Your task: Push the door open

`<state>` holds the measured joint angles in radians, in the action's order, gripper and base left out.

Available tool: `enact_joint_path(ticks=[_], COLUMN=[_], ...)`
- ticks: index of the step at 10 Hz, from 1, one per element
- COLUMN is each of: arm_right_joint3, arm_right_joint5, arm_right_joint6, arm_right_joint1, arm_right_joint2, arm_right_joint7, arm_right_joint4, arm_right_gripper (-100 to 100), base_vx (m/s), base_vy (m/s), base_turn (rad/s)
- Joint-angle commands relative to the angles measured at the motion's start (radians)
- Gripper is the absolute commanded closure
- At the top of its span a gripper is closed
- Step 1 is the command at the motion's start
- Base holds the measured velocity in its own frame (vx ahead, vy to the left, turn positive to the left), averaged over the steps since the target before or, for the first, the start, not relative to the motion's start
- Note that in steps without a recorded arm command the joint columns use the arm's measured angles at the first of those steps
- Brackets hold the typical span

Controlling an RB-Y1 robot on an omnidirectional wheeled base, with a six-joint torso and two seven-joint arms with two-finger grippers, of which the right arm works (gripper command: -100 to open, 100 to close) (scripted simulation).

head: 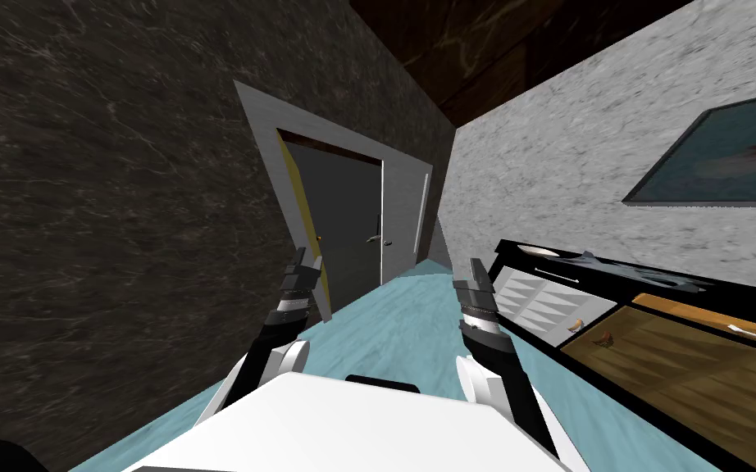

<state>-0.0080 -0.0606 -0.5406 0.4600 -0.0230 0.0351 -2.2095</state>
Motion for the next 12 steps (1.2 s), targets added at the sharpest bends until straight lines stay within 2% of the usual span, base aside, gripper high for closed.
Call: enact_joint_path(ticks=[1, 4, 7, 11, 12], arm_right_joint3=[0.004, 0.011, 0.020, 0.030, 0.034], arm_right_joint5=[0.000, 0.001, 0.001, 0.002, 0.002], arm_right_joint6=[-0.004, -0.011, -0.021, -0.032, -0.036], arm_right_joint1=[-0.010, -0.026, -0.049, -0.074, -0.084], arm_right_joint2=[0.014, 0.034, 0.056, 0.074, 0.080], arm_right_joint7=[-0.001, -0.003, -0.005, -0.008, -0.009], arm_right_joint4=[0.029, 0.078, 0.147, 0.218, 0.249], arm_right_gripper=[-100, -100, -100, -100, -100], base_vx=[0.114, 0.116, 0.137, 0.122, 0.130], base_vy=[-0.088, -0.010, -0.048, -0.043, -0.038], base_turn=[0.044, 0.067, 0.073, 0.057, 0.088])
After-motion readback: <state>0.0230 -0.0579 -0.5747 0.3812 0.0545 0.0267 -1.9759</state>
